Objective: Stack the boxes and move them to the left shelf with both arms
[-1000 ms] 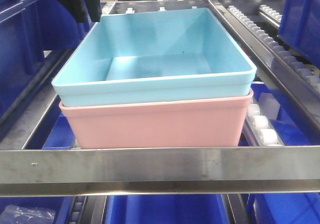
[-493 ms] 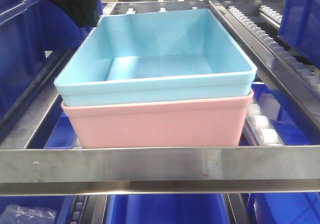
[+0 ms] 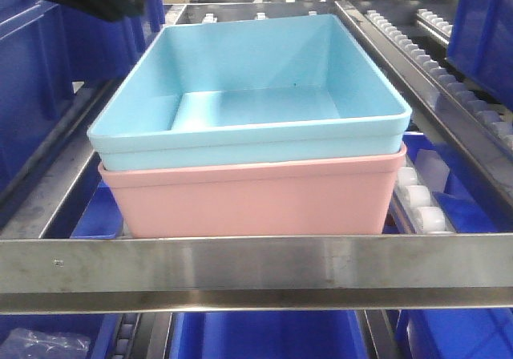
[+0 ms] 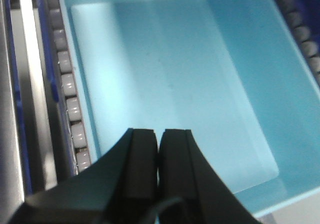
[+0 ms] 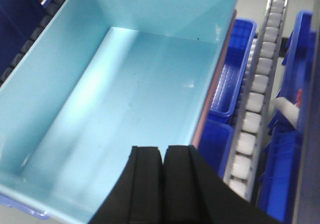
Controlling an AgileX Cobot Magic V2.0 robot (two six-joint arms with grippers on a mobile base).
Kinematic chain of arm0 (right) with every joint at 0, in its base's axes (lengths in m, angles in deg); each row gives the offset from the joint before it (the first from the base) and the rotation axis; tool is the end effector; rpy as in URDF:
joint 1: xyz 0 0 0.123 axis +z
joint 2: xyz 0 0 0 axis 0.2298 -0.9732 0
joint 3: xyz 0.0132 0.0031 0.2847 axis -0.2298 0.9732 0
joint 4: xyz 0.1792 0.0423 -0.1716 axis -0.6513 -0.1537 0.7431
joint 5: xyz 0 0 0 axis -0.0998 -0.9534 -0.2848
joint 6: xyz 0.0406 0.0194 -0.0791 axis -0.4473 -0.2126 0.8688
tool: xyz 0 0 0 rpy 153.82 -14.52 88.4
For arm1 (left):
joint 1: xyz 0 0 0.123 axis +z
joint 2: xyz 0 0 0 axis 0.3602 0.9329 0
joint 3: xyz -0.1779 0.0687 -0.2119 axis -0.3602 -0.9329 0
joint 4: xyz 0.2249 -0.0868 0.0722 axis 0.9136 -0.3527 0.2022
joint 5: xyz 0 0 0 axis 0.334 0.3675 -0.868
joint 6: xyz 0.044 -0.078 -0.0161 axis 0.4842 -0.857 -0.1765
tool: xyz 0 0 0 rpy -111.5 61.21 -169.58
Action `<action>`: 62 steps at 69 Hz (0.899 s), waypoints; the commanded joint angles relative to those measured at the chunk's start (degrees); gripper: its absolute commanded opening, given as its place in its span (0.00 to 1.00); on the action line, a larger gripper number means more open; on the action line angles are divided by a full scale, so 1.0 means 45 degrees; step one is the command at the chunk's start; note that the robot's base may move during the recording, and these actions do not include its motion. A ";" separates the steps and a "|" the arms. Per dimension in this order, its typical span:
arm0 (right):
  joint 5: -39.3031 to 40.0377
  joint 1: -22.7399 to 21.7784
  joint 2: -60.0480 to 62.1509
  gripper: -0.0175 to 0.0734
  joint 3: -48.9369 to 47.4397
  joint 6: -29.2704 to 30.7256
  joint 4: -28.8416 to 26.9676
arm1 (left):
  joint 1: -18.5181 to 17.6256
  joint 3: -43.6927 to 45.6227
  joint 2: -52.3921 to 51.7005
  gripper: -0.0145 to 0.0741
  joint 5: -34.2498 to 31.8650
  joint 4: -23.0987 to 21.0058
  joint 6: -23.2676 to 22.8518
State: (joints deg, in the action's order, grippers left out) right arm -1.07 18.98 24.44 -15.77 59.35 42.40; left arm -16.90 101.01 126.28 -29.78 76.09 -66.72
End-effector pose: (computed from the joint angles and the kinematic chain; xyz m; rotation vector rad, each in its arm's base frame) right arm 0.1981 0.1167 0.3410 -0.3431 1.9516 0.3989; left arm 0.2168 -0.1623 0.3214 0.3152 2.0850 -0.5415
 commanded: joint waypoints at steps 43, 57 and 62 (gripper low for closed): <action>0.0703 0.0009 0.8483 0.25 0.4312 0.0157 0.1000 | -0.0093 -0.6918 -0.8064 0.16 -0.5754 0.2302 -0.0039; 0.0498 0.0009 0.8924 0.25 0.4312 0.0157 0.1000 | -0.0093 -0.7222 -0.9070 0.16 -0.5857 0.2388 -0.0039; 0.0487 0.0009 0.8924 0.25 0.4312 0.0157 0.1000 | -0.0093 -0.7222 -0.9070 0.16 -0.5857 0.2388 -0.0039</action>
State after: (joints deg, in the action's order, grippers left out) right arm -2.75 18.98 64.89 5.31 59.47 45.67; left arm -16.90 66.78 85.51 -51.36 86.77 -66.72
